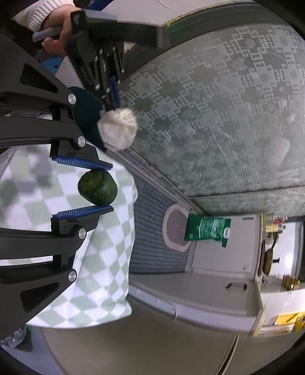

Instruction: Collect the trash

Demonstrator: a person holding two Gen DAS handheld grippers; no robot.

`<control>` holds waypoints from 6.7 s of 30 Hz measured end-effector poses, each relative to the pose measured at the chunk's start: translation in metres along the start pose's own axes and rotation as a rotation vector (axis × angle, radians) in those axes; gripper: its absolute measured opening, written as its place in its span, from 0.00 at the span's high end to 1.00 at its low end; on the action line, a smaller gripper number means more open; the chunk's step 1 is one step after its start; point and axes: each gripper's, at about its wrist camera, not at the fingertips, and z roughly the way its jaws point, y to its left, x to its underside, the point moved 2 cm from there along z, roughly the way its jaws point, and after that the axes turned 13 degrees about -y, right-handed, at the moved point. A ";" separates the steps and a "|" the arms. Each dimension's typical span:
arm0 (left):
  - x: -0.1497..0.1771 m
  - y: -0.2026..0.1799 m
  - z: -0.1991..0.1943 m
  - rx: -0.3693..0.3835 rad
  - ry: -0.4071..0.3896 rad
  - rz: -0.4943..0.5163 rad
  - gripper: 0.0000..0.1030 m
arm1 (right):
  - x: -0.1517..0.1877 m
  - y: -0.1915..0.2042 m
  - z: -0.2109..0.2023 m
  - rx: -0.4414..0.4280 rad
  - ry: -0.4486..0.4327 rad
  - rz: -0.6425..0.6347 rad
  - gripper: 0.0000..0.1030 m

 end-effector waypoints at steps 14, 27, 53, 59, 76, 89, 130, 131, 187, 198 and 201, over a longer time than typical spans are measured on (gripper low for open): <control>0.070 0.042 0.042 -0.058 0.280 0.072 0.86 | 0.000 0.073 0.048 -0.108 0.087 -0.081 0.70; 0.102 0.077 0.068 -0.089 0.418 0.062 0.79 | 0.030 0.116 0.108 -0.108 0.296 -0.103 0.70; 0.009 0.079 -0.024 -0.116 -0.017 -0.017 0.63 | 0.059 0.127 0.139 -0.099 0.411 -0.084 0.71; -0.016 0.077 -0.062 -0.134 -0.213 -0.043 0.58 | 0.066 0.135 0.144 -0.116 0.429 -0.078 0.71; -0.034 0.079 -0.112 -0.089 -0.464 -0.112 0.44 | 0.115 0.174 0.178 -0.144 0.542 -0.103 0.70; -0.036 0.067 -0.144 -0.020 -0.591 -0.099 0.30 | 0.102 0.182 0.167 -0.159 0.452 -0.116 0.48; -0.010 0.008 -0.152 0.015 -0.497 -0.053 0.03 | 0.006 0.077 -0.062 0.056 -0.110 -0.161 0.03; -0.009 0.006 -0.151 0.015 -0.490 -0.050 0.03 | 0.006 0.074 -0.066 0.056 -0.112 -0.159 0.03; 0.016 -0.003 -0.096 -0.032 -0.307 -0.041 0.03 | 0.026 0.026 -0.105 0.058 -0.100 -0.039 0.03; 0.016 -0.003 -0.097 -0.031 -0.307 -0.042 0.03 | 0.026 0.024 -0.107 0.060 -0.101 -0.039 0.03; 0.016 -0.003 -0.097 -0.030 -0.306 -0.041 0.03 | 0.026 0.023 -0.107 0.060 -0.101 -0.037 0.03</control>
